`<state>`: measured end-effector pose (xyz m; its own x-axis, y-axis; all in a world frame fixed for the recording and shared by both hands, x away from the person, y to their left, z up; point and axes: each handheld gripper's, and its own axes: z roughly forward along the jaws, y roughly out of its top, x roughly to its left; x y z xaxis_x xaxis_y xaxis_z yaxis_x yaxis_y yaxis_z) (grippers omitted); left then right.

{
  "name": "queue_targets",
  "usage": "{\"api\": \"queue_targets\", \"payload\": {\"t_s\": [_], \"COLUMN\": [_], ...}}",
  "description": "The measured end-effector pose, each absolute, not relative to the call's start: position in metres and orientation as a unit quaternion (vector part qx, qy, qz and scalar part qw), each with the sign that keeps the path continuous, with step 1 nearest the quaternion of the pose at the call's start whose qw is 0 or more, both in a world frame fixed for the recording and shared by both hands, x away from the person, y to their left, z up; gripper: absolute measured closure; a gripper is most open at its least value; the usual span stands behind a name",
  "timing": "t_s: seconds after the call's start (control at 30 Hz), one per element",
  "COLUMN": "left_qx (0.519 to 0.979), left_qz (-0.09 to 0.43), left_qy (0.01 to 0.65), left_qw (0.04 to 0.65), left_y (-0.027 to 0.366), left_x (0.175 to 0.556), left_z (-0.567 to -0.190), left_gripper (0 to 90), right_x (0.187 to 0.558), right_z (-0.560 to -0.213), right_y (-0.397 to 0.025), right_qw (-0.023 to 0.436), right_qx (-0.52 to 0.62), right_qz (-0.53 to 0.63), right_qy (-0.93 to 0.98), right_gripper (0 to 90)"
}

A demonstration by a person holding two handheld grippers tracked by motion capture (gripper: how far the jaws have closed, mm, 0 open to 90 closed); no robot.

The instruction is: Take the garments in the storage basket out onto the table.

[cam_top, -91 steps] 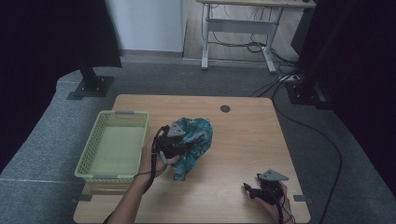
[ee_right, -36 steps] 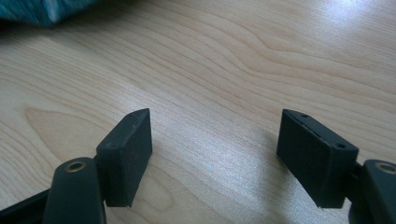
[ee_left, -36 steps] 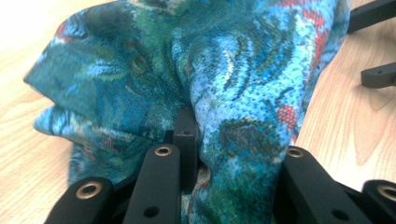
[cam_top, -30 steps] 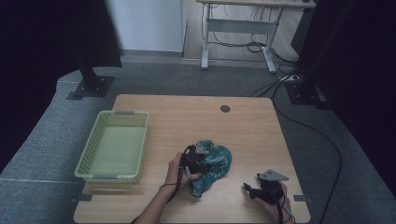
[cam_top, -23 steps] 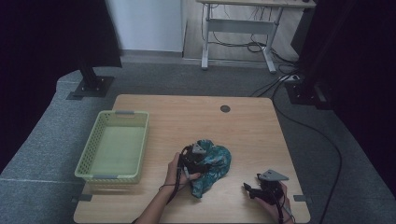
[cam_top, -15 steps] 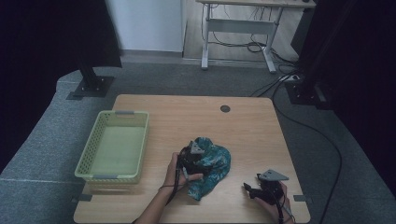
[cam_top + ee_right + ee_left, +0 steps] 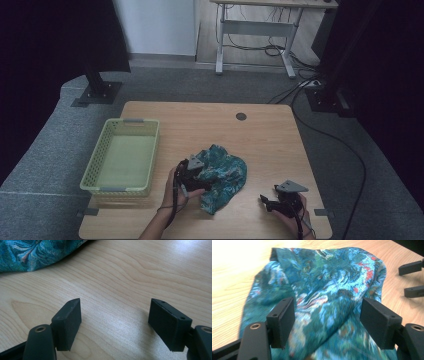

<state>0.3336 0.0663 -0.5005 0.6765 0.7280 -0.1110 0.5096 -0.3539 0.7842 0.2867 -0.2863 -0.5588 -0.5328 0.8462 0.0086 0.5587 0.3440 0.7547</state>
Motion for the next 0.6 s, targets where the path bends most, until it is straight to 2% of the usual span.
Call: {"api": "queue_targets", "payload": {"t_s": [0.33,0.6], "left_qx": [0.810,0.818], "left_qz": [0.155,0.154], "left_qy": [0.374,0.377], "left_qw": [0.424,0.406], "left_y": [0.092,0.108], "left_x": [0.299,0.281], "left_z": [-0.484,-0.493], "left_gripper": [28.0,24.5], "right_x": [0.291,0.291], "right_z": [-0.559,-0.559], "right_y": [-0.283,-0.283], "right_qw": [0.197,0.196], "right_qx": [0.442,0.442], "right_qz": [0.365,0.365], "right_qy": [0.795,0.796], "right_gripper": [25.6,25.6]}}
